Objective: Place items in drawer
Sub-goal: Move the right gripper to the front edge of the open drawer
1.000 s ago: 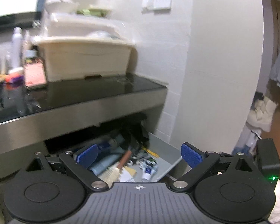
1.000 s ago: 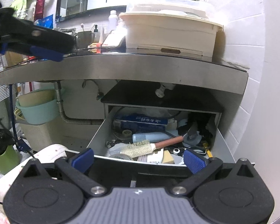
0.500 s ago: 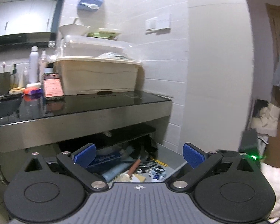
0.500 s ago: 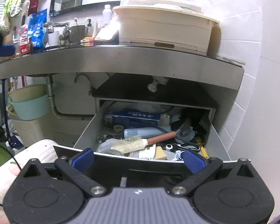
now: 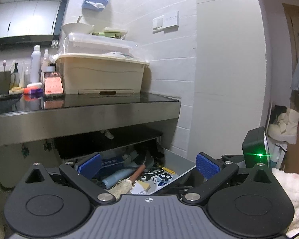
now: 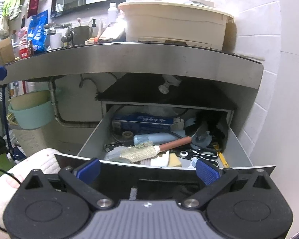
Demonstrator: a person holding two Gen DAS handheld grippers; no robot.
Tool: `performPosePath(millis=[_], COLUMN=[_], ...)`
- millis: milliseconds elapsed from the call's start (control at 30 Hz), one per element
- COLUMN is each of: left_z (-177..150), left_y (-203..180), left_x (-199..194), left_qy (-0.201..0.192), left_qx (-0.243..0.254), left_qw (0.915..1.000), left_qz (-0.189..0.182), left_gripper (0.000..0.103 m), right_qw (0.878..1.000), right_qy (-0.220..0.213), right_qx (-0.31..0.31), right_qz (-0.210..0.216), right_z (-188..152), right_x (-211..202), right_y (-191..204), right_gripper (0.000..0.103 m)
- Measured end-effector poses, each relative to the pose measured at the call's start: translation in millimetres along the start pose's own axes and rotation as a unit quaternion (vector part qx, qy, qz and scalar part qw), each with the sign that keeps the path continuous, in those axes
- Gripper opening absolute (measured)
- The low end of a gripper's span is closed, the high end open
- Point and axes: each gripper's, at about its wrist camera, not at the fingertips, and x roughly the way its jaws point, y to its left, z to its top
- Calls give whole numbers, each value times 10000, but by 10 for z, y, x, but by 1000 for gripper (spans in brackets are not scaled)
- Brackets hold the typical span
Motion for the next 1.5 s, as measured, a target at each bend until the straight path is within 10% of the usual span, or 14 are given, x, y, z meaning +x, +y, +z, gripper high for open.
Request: performPosePath(millis=[500, 867, 1500], left_z=[-291, -394, -355], left_y=[-166, 89, -47], left_x=[244, 246, 431], left_qy=[706, 864, 1456], left_qx=[-314, -1103, -517], left_qw=[9923, 9886, 9863], left_qz=[972, 545, 581], left_gripper=[103, 100, 101], right_qw=[9996, 9989, 9885], right_qy=[240, 410, 1485], right_qx=[129, 128, 214], right_qz=[-62, -193, -167], right_z=[-123, -153, -191], right_x=[133, 211, 919], right_y=[-37, -74, -165], right_gripper=[103, 103, 74])
